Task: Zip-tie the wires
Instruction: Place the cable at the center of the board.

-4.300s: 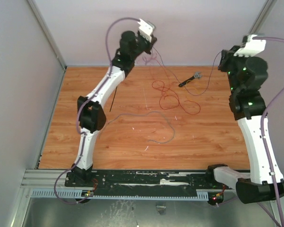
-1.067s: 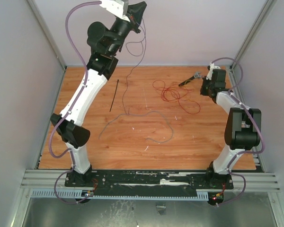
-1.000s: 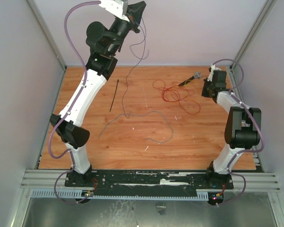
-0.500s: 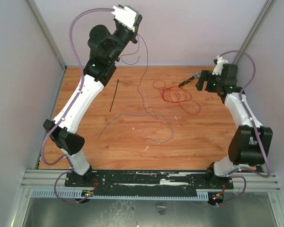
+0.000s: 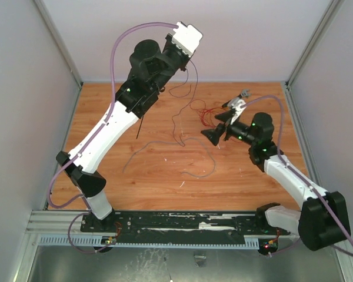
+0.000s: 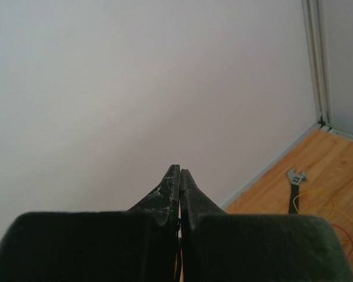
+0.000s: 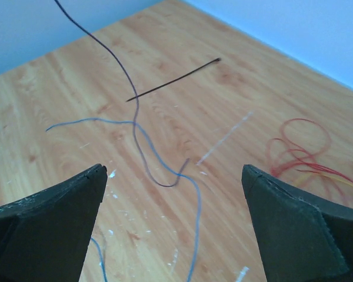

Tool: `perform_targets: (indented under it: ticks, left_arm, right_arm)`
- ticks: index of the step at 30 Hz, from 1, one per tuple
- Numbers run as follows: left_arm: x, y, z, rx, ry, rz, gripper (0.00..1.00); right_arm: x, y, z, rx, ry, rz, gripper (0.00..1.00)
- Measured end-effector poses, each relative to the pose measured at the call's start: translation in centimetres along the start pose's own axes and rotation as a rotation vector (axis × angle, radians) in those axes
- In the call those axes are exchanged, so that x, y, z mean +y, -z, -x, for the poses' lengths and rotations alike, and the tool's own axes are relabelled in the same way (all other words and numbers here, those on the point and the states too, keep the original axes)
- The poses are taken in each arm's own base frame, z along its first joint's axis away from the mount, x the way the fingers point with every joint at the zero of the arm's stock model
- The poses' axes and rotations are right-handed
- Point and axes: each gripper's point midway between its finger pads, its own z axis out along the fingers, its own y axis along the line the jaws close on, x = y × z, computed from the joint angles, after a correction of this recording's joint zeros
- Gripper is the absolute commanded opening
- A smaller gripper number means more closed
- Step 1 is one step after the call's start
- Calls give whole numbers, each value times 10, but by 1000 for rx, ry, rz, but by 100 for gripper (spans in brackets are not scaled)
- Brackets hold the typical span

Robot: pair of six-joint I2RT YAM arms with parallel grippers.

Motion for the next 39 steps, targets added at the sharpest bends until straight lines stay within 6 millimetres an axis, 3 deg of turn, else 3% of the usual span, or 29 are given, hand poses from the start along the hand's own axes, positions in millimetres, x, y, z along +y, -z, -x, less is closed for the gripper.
perform_targets:
  ticks: [7,12,16,20,22,23,29,35,39]
  left_arm:
    - [10,16,39,-51,15,22,0]
    - [21,33,66,-100,29,44,0]
    - [26,40,75,-117,34,51,0]
    - [27,42,77,-122,38,53,0]
    - [27,43,78,-122,39,53,0]
    - [27,43,77,-121,39,52,0]
    - [31,47,80,-123,39,61,0]
    - [50,56,72,-64,27,150,0]
    - [68,68,54,39,12,253,0]
  right_arm:
    - [54,-41,-50,96,-25,184,99]
    - [82,-56,-89,189,-70,256,99]
    - [83,-63,-105,220,-75,231,99]
    - [71,-69,-106,211,-61,173,97]
    - [65,-75,-104,208,-50,153,87]
    - [63,-79,-103,206,-44,147,78]
    - [61,-91,-101,212,-18,172,2]
    - [59,-72,-109,269,-50,152,0]
    - [41,-42,-80,252,-87,69,0]
